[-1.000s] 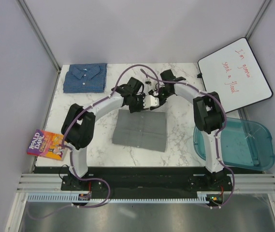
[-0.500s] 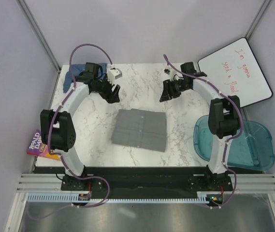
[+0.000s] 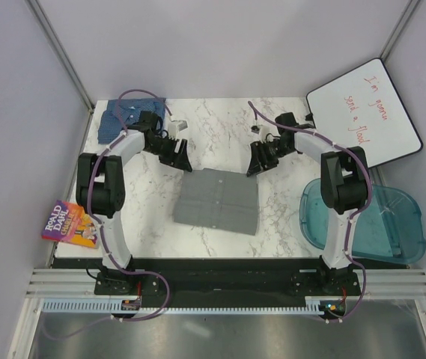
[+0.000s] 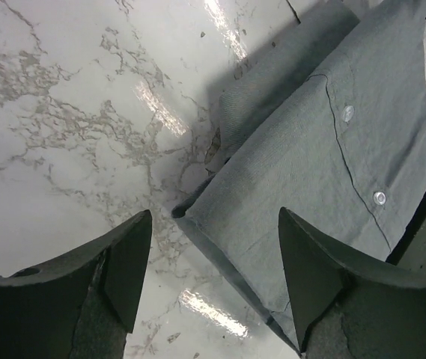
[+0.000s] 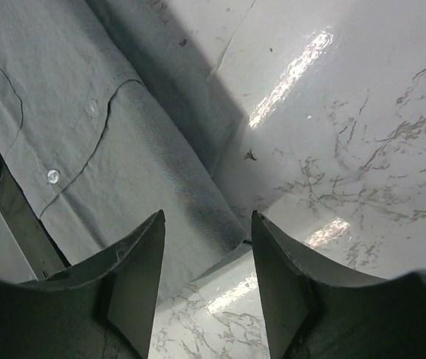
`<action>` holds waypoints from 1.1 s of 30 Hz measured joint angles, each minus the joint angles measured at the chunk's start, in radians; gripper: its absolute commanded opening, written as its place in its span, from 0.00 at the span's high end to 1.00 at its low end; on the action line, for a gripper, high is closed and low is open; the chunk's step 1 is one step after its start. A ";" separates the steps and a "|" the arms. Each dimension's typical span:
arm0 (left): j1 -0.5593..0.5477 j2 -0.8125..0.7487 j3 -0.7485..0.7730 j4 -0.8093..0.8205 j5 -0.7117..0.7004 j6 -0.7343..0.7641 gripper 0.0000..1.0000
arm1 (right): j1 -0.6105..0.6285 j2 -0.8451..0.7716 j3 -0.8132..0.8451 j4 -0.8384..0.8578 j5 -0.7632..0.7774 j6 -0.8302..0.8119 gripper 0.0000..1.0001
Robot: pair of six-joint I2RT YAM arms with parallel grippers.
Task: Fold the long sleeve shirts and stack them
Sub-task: Fold the shirt
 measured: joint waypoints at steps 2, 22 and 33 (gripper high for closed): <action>0.000 0.016 0.000 0.005 0.011 -0.016 0.28 | 0.000 0.000 -0.014 -0.005 0.000 -0.013 0.49; 0.000 0.042 -0.008 0.019 0.130 -0.058 0.97 | 0.003 0.023 0.041 -0.074 0.080 -0.094 1.00; -0.006 0.166 0.125 0.034 0.022 -0.124 0.98 | 0.009 0.085 0.116 -0.019 0.173 -0.072 1.00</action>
